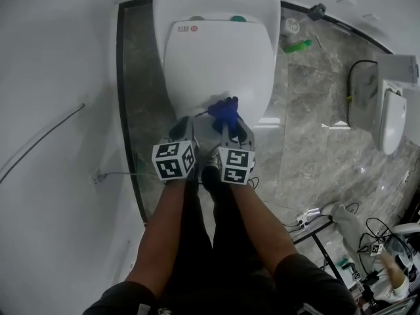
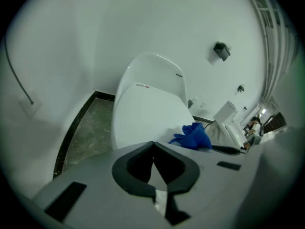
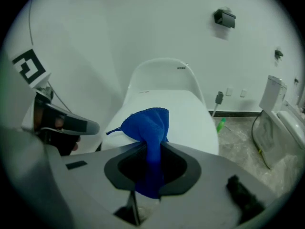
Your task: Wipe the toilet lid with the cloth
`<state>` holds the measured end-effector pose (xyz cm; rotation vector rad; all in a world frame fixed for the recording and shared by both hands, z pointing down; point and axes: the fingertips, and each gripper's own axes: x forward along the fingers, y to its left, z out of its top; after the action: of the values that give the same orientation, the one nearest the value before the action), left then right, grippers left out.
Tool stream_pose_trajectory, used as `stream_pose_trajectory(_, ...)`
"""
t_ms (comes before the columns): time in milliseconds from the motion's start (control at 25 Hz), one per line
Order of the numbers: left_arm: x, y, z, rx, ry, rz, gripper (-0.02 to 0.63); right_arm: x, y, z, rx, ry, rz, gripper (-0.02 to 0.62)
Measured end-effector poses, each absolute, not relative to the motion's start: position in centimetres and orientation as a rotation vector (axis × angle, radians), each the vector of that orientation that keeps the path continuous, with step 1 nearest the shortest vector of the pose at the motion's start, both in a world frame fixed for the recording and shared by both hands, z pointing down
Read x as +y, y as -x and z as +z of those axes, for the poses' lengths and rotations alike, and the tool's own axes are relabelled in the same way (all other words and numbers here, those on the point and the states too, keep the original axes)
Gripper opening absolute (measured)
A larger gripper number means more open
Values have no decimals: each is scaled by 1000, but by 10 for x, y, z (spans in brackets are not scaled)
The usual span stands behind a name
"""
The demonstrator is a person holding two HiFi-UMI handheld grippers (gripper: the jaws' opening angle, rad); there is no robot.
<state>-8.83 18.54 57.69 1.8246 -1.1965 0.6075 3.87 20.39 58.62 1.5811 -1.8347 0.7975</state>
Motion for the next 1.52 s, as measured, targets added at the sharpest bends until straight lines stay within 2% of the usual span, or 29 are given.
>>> stream_pose_trajectory(320, 204, 159, 592, -1332, -1718, 619, 12, 216, 74, 603, -1951, -1395, 849, 71)
stream_pose_trajectory(640, 213, 189, 602, -1374, -1674, 637, 12, 213, 85, 631, -1898, -1377, 838, 71)
stream_pose_trajectory(1000, 212, 140, 605, -1268, -1751, 672, 12, 218, 28, 626, -1837, -1472, 802, 71)
stream_pose_trajectory(1520, 204, 47, 600, -1080, -1917, 754, 12, 246, -123, 637, -1582, -1800, 896, 71)
